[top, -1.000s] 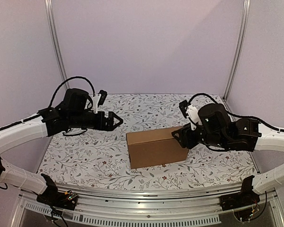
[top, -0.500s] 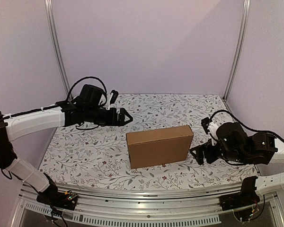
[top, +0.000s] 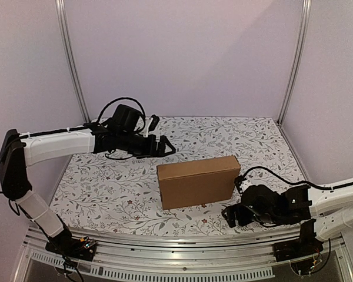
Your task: Fold the paper box
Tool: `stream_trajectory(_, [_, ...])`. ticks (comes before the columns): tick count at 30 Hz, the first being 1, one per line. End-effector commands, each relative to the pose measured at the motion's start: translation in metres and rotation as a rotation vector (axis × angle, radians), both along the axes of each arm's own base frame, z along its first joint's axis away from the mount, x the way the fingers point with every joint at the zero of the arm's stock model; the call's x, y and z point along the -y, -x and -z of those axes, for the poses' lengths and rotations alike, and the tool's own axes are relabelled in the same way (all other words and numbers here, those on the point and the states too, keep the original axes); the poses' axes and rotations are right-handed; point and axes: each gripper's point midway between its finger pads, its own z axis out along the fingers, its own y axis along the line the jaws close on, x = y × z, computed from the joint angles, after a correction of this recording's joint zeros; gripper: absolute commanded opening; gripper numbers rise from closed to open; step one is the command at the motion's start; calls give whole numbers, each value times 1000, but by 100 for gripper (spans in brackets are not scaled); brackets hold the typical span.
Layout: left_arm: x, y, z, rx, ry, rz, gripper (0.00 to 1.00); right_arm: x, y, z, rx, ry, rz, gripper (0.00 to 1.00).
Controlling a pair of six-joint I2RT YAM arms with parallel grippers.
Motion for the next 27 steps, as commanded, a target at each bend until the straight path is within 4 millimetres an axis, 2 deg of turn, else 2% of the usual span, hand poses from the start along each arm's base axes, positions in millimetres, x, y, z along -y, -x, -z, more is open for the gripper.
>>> stream_trajectory(1, [15, 4, 4, -27, 25, 31, 98, -36, -6, -6, 94, -39, 7, 99])
stream_trajectory(6, [28, 8, 8, -61, 75, 64, 97, -58, -4, 0, 152, -16, -16, 99])
stream_trajectory(16, [57, 25, 5, -85, 115, 159, 95, -80, -17, 19, 205, -1, 21, 99])
stream_trajectory(27, [75, 48, -13, -72, 189, 244, 95, -119, -34, 34, 259, 44, 4, 99])
